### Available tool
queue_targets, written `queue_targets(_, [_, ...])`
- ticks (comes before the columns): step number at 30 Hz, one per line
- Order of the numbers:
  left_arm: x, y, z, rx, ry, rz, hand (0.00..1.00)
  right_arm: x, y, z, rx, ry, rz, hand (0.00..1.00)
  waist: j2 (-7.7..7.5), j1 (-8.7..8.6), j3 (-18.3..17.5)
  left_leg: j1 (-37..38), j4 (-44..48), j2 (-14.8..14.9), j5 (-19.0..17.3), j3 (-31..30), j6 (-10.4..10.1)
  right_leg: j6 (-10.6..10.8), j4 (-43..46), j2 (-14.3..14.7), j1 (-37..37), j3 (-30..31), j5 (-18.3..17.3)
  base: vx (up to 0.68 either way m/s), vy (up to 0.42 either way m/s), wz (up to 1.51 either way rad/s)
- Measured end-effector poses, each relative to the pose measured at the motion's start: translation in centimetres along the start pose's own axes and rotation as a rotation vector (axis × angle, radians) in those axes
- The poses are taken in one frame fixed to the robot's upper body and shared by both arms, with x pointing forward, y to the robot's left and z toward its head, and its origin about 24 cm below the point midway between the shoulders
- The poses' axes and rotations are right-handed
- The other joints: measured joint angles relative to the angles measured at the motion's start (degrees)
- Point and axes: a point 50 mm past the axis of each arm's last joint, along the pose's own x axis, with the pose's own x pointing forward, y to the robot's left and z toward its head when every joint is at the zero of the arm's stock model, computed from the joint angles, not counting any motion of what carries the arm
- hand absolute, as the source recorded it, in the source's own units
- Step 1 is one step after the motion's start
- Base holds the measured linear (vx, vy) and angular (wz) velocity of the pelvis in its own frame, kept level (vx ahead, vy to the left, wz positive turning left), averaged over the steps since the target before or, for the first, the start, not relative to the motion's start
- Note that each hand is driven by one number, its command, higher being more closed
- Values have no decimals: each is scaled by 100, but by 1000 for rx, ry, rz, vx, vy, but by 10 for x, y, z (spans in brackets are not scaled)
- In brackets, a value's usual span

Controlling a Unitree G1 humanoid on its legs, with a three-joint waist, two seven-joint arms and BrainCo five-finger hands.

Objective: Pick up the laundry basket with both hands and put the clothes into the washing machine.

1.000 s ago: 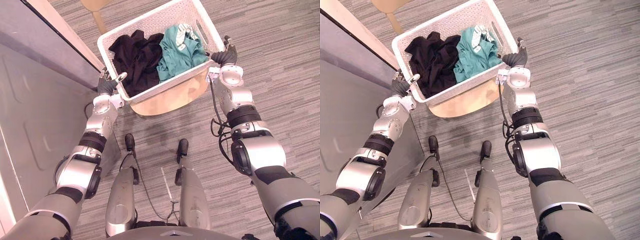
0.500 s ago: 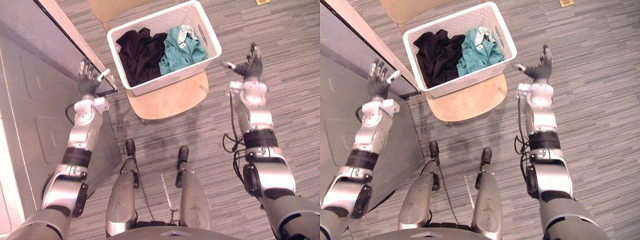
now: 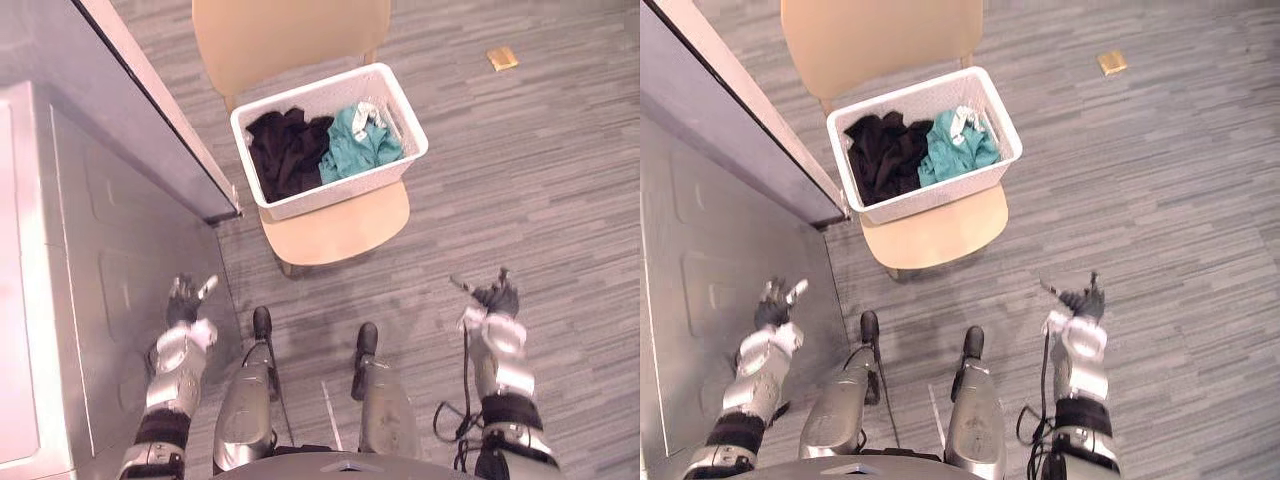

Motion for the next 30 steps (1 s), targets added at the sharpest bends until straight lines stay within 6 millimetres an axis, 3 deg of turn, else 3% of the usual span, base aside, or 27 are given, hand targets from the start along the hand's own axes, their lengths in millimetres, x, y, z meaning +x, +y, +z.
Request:
queue_targets(1, [-3,7,-14,4,50,24,0,-4,-2,-11,-3,37,-5,0,1,-5,-92,81,0,0,-30,5,-7,0,0,-1,81,0,-27,127,-44,1])
queue_targets(3, [-19,33,-65,-24,255,125,0,-19,-5,-48,-3,160,4,0,13,-10,-410,436,0,6,-169,75,-36,8,98,-6,355,37,-197,138,-46,-7])
queue_targets(5, [-37,52,-98,-67,390,218,0,-28,-3,-71,-2,244,7,0,26,-18,-550,728,14,12,-269,120,-51,18,283,-18,529,65,-380,87,-45,-6])
queue_targets(8, [-58,77,-123,-173,495,360,0,-43,1,-103,-16,370,29,0,88,15,-712,926,265,123,-466,105,-101,-68,600,16,753,11,-676,52,-83,10])
queue_targets(11, [-84,91,-148,-224,601,458,0,-52,3,-117,-60,421,74,0,195,5,-843,894,556,242,-563,-51,-75,-147,821,81,892,-159,-887,-1,-102,19])
queue_targets(12, [-87,91,-151,-244,609,471,0,-53,2,-119,-64,429,75,0,221,10,-882,879,559,242,-554,-106,-63,-134,896,69,888,-220,-925,3,-90,62])
queue_targets(13, [-91,94,-153,-272,612,493,0,-56,0,-124,-76,452,78,0,170,7,-940,756,615,210,-526,-162,98,-201,1114,4,834,-429,-1041,-13,-68,77])
queue_targets(14, [-90,94,-152,-280,607,494,0,-56,-2,-126,-86,466,85,0,217,10,-997,634,646,239,-618,-82,508,-267,1287,-23,788,-600,-1108,-54,-160,116])
queue_targets(15, [-89,95,-150,-296,597,501,0,-59,-1,-132,-133,492,101,0,137,22,-1129,614,382,364,-1212,599,939,-471,1009,-43,811,-960,-968,-57,-160,92])
queue_targets(16, [-88,96,-149,-301,593,505,0,-60,0,-133,-133,500,104,0,76,28,-1163,609,453,385,-1405,810,920,-475,902,-71,827,-1029,-926,-38,-213,102])
queue_targets(17, [-79,92,-141,-319,562,493,0,-60,8,-136,-136,515,123,0,-8,29,-1053,204,2118,594,-1363,1227,738,-527,916,-226,908,-1296,-851,-38,-152,89])
queue_targets(18, [-82,90,-146,-322,581,476,0,-58,1,-135,-160,520,109,0,171,62,-1048,-26,4572,892,-1453,1239,547,-651,1139,-207,1007,-1588,-929,-71,-81,92])
queue_targets(20, [-87,90,-150,-312,596,467,0,-56,-4,-133,-177,516,103,0,388,22,-1123,269,5746,913,-1591,1232,395,-720,1262,-187,1134,-1771,-991,-119,50,59])
queue_targets(21, [-89,90,-152,-305,603,455,0,-57,-7,-136,-185,529,96,0,470,-26,-1173,508,6031,857,-1472,1222,238,-699,1293,-163,1168,-1874,-1003,-102,71,45])
queue_targets(22, [-88,89,-152,-302,605,451,0,-56,-6,-136,-181,532,94,0,477,-45,-1173,593,5841,827,-1599,1209,80,-697,1317,-165,1150,-1900,-1001,-137,74,57])
queue_targets(23, [-82,86,-148,-286,596,430,0,-56,-6,-138,-150,552,74,0,373,-112,-1194,636,5364,525,-1744,1176,-65,-658,1200,-244,1146,-2028,-934,-174,7,68])
queue_targets(24, [-77,85,-143,-257,583,410,0,-64,-5,-147,-120,602,59,0,138,-188,-1225,929,4468,117,-1930,1046,-60,-705,716,-295,1199,-2044,-711,-237,28,67])
queue_targets(25, [-76,84,-142,-237,585,401,0,-69,-4,-152,-114,623,56,0,106,-205,-1271,1062,4095,46,-2175,1001,-15,-709,500,-278,1186,-2125,-474,-244,60,50])
queue_targets(27, [-57,65,-129,-136,559,294,0,-62,-4,-146,-87,608,38,0,292,-258,-1185,1460,2749,-54,-2762,897,140,-678,788,-222,892,-2350,-361,-218,150,45])
queue_targets(28, [-51,59,-123,-111,545,263,0,-63,-6,-147,-83,612,29,0,223,-289,-1134,1556,2428,-154,-2770,887,156,-673,916,-310,823,-2376,-368,-195,115,55])
queue_targets(30, [-37,45,-109,-54,492,194,0,-68,-6,-152,-60,634,18,0,-73,-291,-959,1775,1896,-430,-2653,898,349,-669,1280,-594,665,-2339,-377,-254,78,30])
